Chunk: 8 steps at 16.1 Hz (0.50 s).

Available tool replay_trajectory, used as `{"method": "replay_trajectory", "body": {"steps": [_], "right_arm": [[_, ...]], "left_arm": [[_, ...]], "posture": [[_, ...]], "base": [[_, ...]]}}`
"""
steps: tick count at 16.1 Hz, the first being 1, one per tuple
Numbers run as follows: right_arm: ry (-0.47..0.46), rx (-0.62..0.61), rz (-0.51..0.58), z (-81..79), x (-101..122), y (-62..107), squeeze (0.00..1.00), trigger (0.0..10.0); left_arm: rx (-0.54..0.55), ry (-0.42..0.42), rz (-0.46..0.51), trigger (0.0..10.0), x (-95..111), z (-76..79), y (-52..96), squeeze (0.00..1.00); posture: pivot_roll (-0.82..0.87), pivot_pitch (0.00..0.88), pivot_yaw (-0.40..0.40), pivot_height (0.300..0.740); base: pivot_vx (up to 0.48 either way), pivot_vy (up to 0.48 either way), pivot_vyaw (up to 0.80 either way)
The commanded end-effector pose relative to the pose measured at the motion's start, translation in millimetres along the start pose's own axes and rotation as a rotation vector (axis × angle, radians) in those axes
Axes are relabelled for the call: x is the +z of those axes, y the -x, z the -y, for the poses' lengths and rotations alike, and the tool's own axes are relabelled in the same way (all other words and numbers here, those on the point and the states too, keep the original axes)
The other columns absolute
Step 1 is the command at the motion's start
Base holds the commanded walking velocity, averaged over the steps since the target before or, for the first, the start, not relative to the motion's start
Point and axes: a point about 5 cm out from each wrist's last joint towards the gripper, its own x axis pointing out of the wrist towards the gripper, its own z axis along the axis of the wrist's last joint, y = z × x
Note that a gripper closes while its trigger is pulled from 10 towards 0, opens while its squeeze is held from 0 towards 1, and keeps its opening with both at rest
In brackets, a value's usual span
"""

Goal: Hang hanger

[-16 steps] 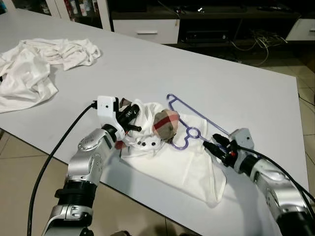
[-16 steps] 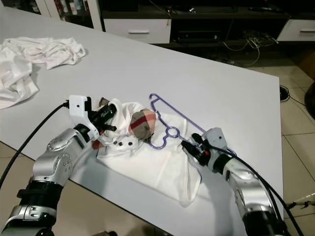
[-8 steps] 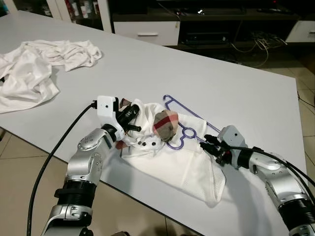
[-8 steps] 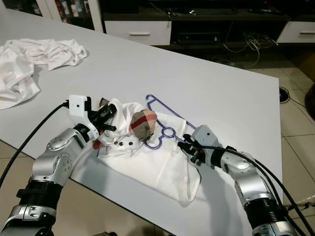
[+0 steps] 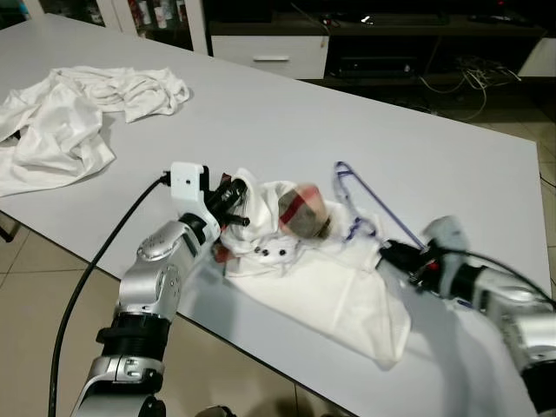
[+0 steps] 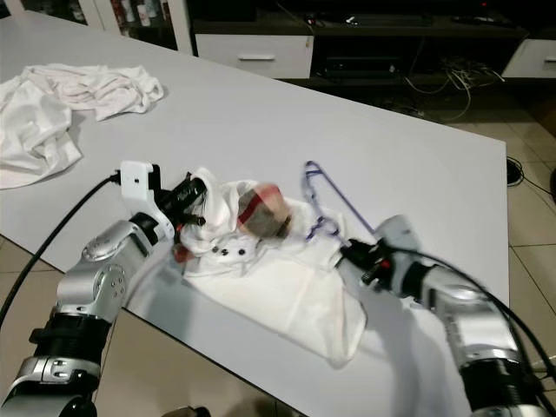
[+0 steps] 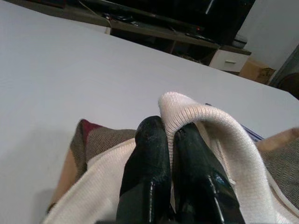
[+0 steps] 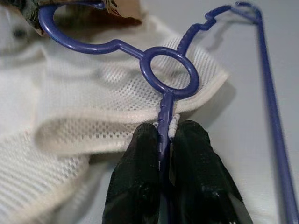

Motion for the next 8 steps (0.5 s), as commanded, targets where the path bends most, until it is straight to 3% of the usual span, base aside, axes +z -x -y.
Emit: {"method": "replay_trajectory", "body": {"steps": [1,5,8], "right_arm": [[-0.053,-0.004,0.015,4.1,0,10.5,0.00,0.0],[-0.070,0.039,0.024,4.3,3,28.3,0.00,0.0],[-0.007,0.153,0.015,-5.8,8,43.4,0.00,0.0]], "left_arm": [[0.007,-0.016,0.012,10.0,5,-1.7,-1.5,0.00],[0.049,-0.047,0.052,10.0,20,-16.3,-0.5,0.00],[0.106,-0.132,0.123,10.0,59,-44.5,0.1,0.00]], "posture": [[-0.01,0.084,0.022,0.740],[-0.01,0.077,0.009,0.740],[-0.01,0.068,-0.004,0.740]], "base": [[0.000,0.000,0.00],[0.000,0.000,0.00],[0.000,0.000,0.00]]}}
